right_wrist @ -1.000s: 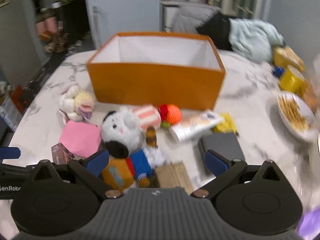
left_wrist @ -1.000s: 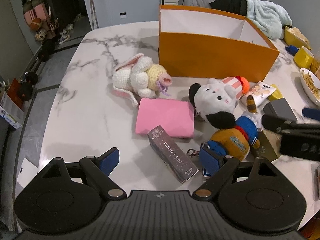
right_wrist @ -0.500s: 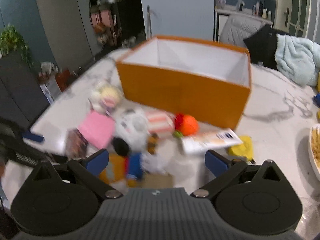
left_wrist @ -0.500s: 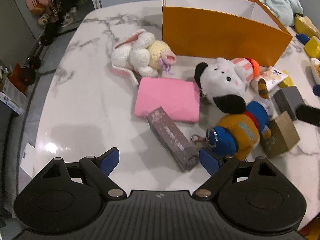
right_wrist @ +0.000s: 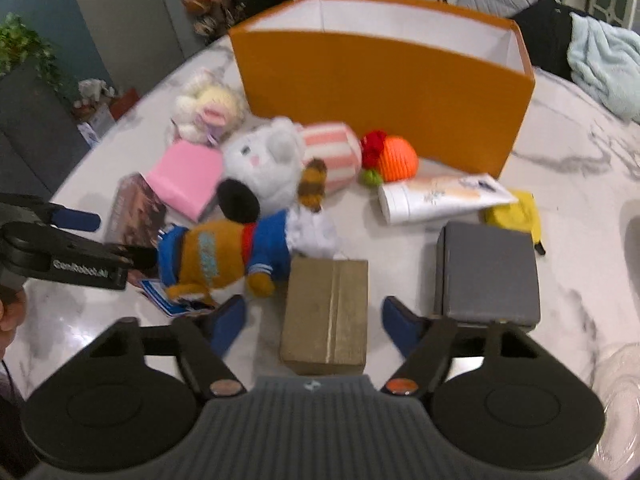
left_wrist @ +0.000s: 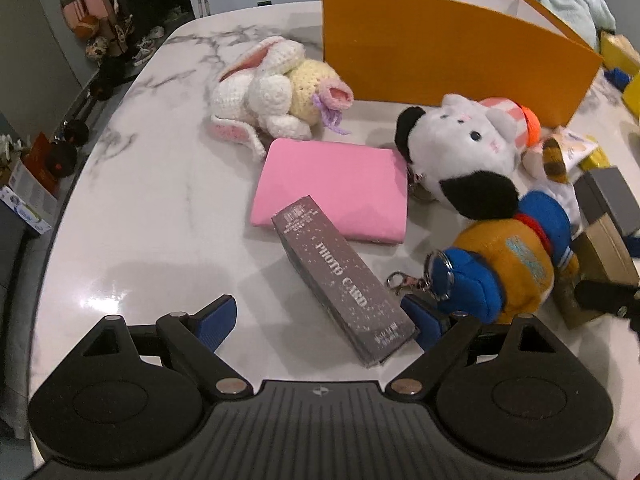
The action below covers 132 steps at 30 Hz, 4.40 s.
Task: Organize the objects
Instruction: 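Grasp the dark PHOTO CARD box with left tool while right tool grasps the tan cardboard box, then lower the PHOTO CARD box into the orange box with left tool while right tool lowers the tan box in, then open both tools and lift them out of the orange box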
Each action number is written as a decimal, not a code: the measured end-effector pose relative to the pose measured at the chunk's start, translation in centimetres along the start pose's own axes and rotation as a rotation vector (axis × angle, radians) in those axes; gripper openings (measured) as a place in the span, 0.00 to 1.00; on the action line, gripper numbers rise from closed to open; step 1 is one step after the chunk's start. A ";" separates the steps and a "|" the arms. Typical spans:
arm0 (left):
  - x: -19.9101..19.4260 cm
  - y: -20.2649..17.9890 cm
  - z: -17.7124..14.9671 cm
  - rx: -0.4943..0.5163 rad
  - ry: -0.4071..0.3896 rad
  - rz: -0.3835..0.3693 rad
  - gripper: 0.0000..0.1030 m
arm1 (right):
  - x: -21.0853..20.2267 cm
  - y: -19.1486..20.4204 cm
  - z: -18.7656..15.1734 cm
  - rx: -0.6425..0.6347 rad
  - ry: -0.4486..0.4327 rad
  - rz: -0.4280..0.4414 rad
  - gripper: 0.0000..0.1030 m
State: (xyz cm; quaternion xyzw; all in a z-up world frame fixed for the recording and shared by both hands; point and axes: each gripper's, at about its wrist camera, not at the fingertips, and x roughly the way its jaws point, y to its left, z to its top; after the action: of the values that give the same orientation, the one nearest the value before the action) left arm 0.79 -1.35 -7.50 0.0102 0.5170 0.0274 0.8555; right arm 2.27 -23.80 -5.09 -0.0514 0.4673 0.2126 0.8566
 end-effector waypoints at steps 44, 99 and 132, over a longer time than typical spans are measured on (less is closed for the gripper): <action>-8.4 -0.6 15.1 0.097 -0.310 -0.275 0.27 | -8.9 -5.0 14.6 0.120 -0.359 -0.071 0.46; 8.5 -7.6 22.4 0.213 -0.083 -0.031 0.28 | 12.0 -6.6 20.8 0.487 -0.114 0.025 0.50; -3.2 -0.8 19.5 0.084 -0.330 -0.151 0.60 | -2.3 -6.7 19.2 0.356 -0.343 -0.010 0.51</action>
State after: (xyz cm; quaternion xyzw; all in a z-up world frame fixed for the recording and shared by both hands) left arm 16.63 -2.16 4.37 0.0116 0.3696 -0.0605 0.9271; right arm 18.86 -25.07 6.79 0.1348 0.3449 0.1282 0.9200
